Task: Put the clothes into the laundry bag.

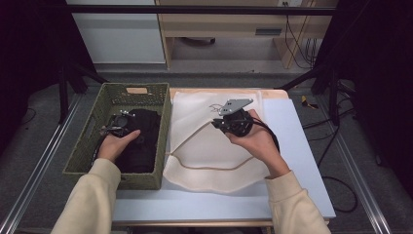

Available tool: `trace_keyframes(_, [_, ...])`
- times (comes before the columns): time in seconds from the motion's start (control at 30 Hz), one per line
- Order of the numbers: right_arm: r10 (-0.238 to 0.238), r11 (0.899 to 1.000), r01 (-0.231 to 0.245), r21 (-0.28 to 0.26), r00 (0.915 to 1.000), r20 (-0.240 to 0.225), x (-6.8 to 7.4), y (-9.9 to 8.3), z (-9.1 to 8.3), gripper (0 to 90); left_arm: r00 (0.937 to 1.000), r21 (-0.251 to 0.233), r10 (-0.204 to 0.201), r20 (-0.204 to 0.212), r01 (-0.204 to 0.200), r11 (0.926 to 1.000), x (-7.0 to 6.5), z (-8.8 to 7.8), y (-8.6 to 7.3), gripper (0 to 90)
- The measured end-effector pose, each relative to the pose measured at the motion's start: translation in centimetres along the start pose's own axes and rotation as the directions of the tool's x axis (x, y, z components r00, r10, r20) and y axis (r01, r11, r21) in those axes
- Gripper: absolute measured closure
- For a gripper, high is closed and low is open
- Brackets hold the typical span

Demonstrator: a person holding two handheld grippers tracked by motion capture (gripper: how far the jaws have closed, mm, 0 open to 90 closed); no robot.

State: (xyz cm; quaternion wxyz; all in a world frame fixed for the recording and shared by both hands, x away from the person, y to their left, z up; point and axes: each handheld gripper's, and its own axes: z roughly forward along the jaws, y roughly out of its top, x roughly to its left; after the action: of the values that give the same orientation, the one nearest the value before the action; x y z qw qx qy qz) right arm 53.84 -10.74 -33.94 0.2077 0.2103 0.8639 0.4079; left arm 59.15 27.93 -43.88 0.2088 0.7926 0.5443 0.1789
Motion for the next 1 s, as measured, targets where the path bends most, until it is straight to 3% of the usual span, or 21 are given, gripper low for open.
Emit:
trace_keyframes(0.03, [-0.003,1.0,0.003,0.002,1.0,-0.002,0.0,0.0,0.0,87.2,0.9999,-0.002,-0.008,0.008,0.008,1.0,-0.1,0.1,0.0,0.0])
trace_keyframes(0.1, [-0.002,1.0,0.002,0.002,1.0,-0.002,0.1,0.0,0.1,87.2,0.999,-0.012,0.036,0.028,-0.035,0.9993,-0.5,0.1,0.0,0.4])
trace_keyframes(0.4, [-0.004,1.0,0.004,0.006,1.0,-0.002,0.2,0.1,0.2,86.8,0.9899,-0.023,0.129,0.059,-0.128,0.9915,-1.5,-0.1,0.0,4.3])
trace_keyframes(0.67, [-0.005,1.0,0.005,0.005,1.0,0.0,0.3,0.1,0.1,86.2,0.995,0.009,0.098,-0.019,-0.097,0.9952,-1.1,0.4,-0.1,0.0])
trace_keyframes(1.0, [-0.006,1.0,0.006,0.004,1.0,-0.005,0.4,0.1,0.2,86.1,0.9956,0.006,0.093,-0.002,-0.093,0.9956,-1.4,0.4,0.0,0.0])
